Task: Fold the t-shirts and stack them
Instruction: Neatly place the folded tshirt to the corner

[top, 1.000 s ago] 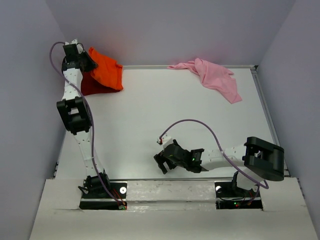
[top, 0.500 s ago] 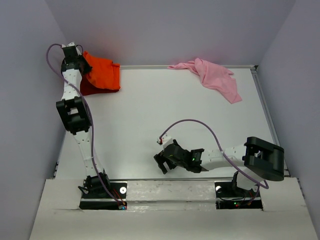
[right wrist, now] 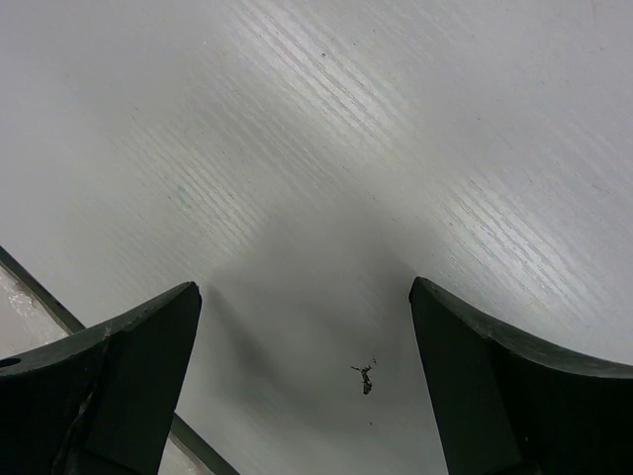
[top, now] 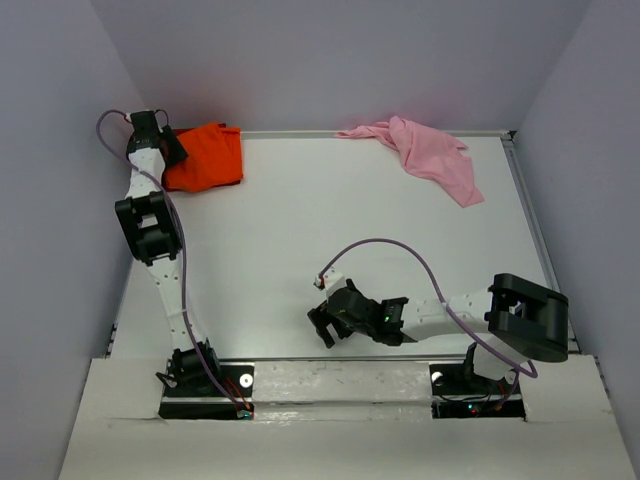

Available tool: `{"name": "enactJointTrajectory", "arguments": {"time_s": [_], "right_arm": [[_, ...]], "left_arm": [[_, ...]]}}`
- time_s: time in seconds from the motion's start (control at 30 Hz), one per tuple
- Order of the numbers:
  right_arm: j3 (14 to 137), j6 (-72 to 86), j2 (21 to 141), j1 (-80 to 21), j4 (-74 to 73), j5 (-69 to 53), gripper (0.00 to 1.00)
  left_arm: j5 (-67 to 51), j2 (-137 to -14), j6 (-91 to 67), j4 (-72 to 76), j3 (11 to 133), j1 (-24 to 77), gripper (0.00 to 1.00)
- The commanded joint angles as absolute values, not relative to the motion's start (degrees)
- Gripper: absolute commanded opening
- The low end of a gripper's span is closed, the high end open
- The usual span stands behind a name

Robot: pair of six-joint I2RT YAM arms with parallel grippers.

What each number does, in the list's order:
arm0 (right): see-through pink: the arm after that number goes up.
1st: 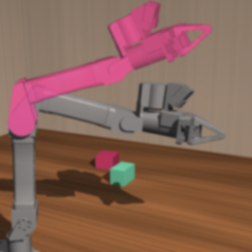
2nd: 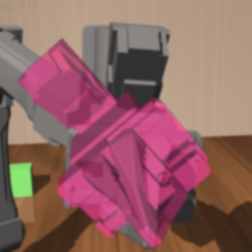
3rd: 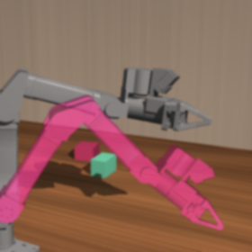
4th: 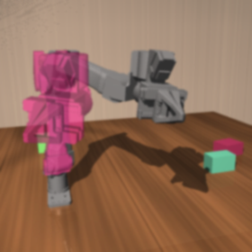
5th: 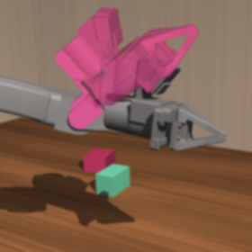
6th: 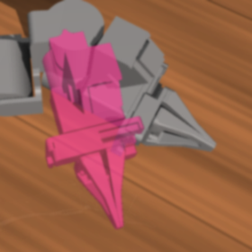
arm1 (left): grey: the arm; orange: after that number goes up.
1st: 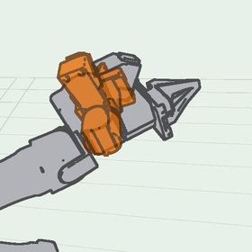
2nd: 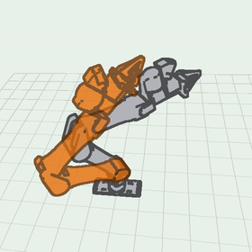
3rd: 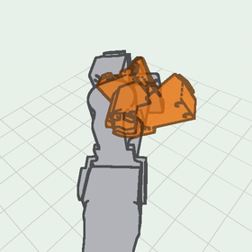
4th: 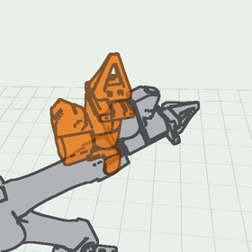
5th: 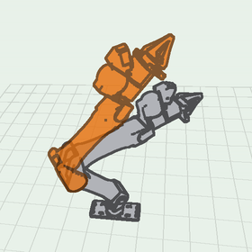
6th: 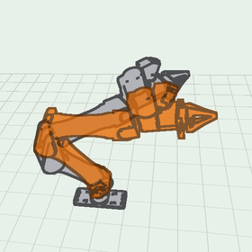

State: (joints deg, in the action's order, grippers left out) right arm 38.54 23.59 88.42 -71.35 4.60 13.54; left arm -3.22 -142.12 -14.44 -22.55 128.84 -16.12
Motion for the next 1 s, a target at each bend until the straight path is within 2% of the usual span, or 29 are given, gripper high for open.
{"name": "enactJointTrajectory", "arguments": {"time_s": [0.0, 0.17, 0.3, 0.57, 0.67, 0.8, 0.97], "right_arm": [[37.71, 25.14, 89.56, -72.16, 2.46, 11.25, 0.92], [37.71, 25.14, 89.47, -72.16, 2.46, 11.16, 0.92], [37.53, 25.22, 89.03, -72.16, 2.46, 11.25, 0.92], [37.44, 25.05, 88.77, -72.16, 2.46, 11.16, 0.92], [37.35, 25.22, 88.33, -72.16, 2.46, 12.30, 0.92], [37.18, 25.57, 87.81, -72.16, 2.29, 13.27, 0.92], [36.56, 27.15, 85.79, -72.16, 1.76, 18.09, 0.93]], "left_arm": [[-0.09, -138.52, -14.76, -22.15, 132.18, -16.26, 0.71], [6.94, -135.18, -15.82, -23.55, 135.26, -16.35, 0.72], [5.37, -131.49, -17.40, -23.21, 136.41, -16.08, 0.72], [0.62, -123.68, -18.37, -22.06, 131.32, -14.07, 0.72], [-3.42, -119.12, -18.11, -21.53, 125.35, -12.13, 0.71], [-7.90, -109.27, -18.28, -13.73, 105.45, -7.93, 0.70], [-10.90, -98.82, -19.16, -8.71, 92.39, -0.54, 0.70]]}}
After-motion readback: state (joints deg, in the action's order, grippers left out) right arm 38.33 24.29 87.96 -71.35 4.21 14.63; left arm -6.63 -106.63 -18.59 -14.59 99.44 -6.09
